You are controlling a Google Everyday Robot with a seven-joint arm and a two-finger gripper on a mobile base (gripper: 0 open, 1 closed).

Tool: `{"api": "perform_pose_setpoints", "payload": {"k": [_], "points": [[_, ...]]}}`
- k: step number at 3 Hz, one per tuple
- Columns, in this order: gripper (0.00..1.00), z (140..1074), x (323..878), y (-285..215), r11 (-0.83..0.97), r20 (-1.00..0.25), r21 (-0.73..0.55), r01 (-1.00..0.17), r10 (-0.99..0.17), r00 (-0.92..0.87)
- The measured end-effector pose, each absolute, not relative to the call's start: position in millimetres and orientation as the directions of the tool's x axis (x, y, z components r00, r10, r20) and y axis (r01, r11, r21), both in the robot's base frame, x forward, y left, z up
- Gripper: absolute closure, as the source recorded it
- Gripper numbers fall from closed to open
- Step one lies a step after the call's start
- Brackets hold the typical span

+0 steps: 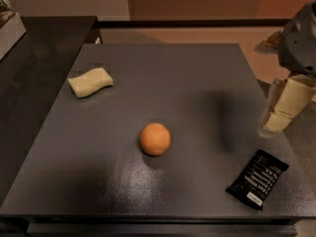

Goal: Move orange near sponge

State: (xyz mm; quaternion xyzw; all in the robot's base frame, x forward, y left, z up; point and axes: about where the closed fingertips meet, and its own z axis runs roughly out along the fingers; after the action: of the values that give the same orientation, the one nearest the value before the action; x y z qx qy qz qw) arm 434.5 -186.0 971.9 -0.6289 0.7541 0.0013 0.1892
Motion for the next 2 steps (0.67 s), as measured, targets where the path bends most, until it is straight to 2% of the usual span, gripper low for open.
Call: {"api": "perform_pose_setpoints", "payload": {"k": [2], "points": [[0.00,938,426,-117,0.085,-0.398,-0.201,-0.976,-0.917,0.002]]}}
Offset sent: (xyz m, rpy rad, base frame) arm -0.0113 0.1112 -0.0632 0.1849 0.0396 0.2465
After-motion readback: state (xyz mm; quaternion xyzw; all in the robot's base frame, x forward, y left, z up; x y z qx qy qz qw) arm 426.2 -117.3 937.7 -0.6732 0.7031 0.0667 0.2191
